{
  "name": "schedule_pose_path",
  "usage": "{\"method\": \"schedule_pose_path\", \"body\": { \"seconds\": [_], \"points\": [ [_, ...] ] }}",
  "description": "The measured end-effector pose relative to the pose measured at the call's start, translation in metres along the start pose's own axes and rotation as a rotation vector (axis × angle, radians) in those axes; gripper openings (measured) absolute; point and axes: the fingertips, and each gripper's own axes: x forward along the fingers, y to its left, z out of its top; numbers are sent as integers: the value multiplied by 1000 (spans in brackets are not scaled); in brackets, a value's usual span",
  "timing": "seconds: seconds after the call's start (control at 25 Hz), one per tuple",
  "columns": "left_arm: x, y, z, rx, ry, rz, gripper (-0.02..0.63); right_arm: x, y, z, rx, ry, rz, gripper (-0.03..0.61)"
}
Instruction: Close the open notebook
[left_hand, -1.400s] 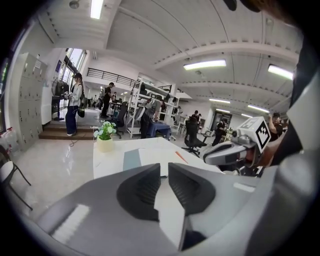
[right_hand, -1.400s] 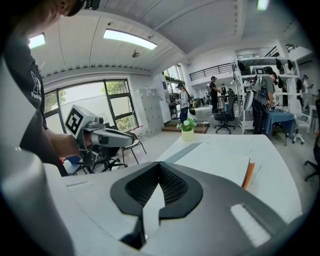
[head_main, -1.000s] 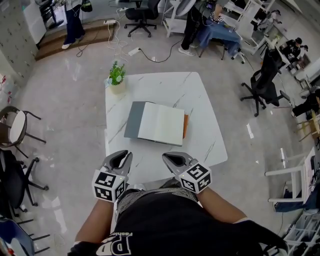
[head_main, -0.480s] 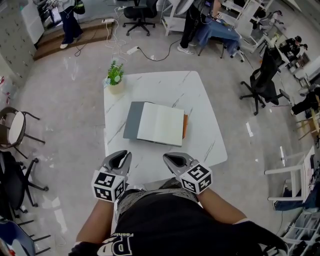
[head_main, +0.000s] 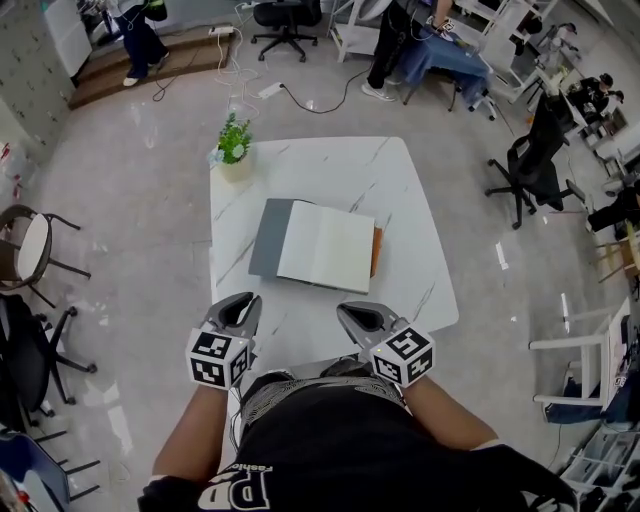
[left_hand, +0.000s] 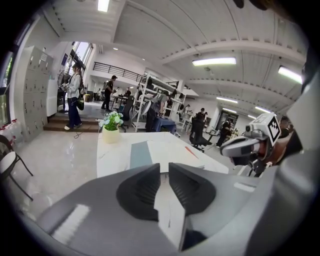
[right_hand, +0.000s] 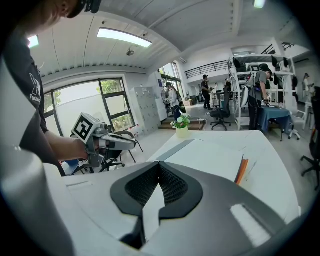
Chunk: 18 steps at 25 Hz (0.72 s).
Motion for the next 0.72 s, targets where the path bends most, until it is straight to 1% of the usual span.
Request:
{"method": "schedule_pose_path", "body": {
  "seconds": [0.2, 0.36, 0.48, 0.56, 0.72],
  "points": [
    [26, 24, -19, -82, 41, 2, 112, 3, -5, 2, -10, 22, 19, 0],
    [46, 42, -40, -90, 92, 8, 112, 3, -10, -1, -23, 39, 25, 0],
    [59, 57, -52, -105, 114, 28, 112, 3, -18, -1, -19, 38, 17, 0],
    [64, 63, -57, -160, 111, 29, 112, 3, -22, -2, -13, 40, 12, 0],
    [74, 76, -57, -340, 78, 8, 112, 5, -27, -4, -7, 46, 13, 0]
  ]
}}
